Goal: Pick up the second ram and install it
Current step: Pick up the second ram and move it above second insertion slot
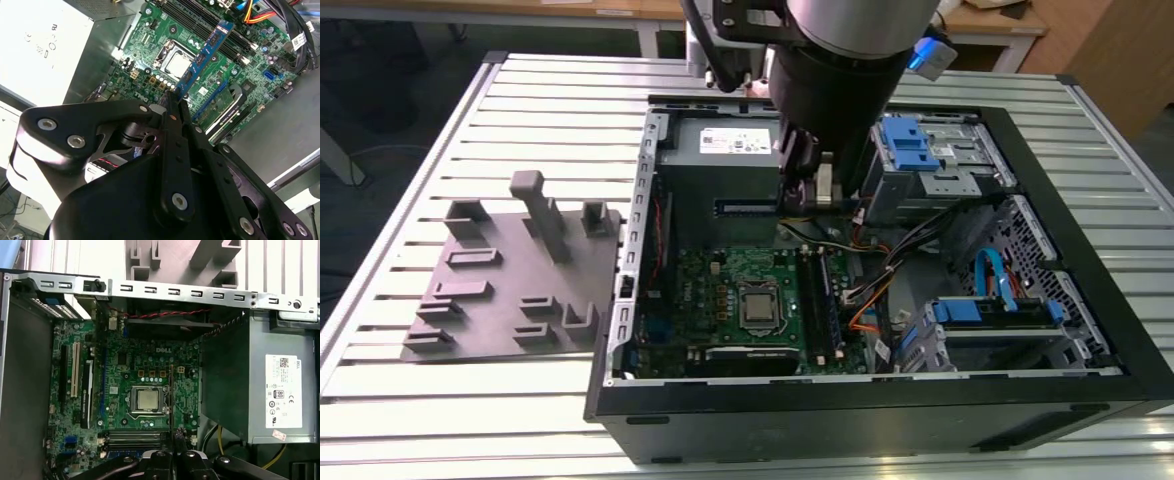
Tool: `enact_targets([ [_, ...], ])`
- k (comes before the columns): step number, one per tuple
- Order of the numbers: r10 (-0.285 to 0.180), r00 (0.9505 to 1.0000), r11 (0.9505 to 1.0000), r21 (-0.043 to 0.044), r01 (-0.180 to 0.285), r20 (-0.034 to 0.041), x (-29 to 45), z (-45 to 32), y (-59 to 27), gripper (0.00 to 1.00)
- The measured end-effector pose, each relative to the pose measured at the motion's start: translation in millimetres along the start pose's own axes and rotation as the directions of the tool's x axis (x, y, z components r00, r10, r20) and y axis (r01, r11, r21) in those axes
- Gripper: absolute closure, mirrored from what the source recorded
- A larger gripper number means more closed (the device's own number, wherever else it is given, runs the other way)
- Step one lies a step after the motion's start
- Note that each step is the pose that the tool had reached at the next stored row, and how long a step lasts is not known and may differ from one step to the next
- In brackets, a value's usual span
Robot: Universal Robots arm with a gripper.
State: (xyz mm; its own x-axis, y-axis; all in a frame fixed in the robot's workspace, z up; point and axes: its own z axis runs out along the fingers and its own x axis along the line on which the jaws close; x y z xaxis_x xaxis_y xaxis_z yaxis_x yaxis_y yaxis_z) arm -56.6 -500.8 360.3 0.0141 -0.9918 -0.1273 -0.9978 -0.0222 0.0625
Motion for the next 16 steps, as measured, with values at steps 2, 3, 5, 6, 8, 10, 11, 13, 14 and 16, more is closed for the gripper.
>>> enact_targets([
  [2, 0.0, 1.0, 1.0, 0.0, 0.0, 0.0, 0.2, 1.5, -0.1, 0.86],
  [3, 0.0, 1.0, 1.0, 0.0, 0.0, 0.0001, 0.3, 2.2, -0.1, 0.86],
  [5, 0.0, 1.0, 1.0, 0.0, 0.0, -0.0001, 0.5, 3.5, -0.2, 0.86],
  [6, 0.0, 1.0, 1.0, 0.0, 0.0, 0.0, 0.6, 4.3, -0.3, 0.86],
  [8, 0.0, 1.0, 1.0, 0.0, 0.0, 0.0, 0.9, 6.0, -0.4, 0.86],
  [10, 0.0, 1.0, 1.0, 0.0, 0.0, 0.0, 1.1, 7.6, -0.5, 0.86],
  [11, 0.0, 1.0, 1.0, 0.0, 0.0, 0.0, 1.2, 8.4, -0.5, 0.86],
  [13, 0.0, 1.0, 1.0, 0.0, 0.0, 0.0, 1.5, 9.8, -0.6, 0.86],
  [14, 0.0, 1.0, 1.0, 0.0, 0.0, 0.0, 1.6, 10.5, -0.7, 0.86],
  [16, 0.0, 1.0, 1.0, 0.0, 0.0, 0.0, 1.8, 11.8, -0.7, 0.86],
])
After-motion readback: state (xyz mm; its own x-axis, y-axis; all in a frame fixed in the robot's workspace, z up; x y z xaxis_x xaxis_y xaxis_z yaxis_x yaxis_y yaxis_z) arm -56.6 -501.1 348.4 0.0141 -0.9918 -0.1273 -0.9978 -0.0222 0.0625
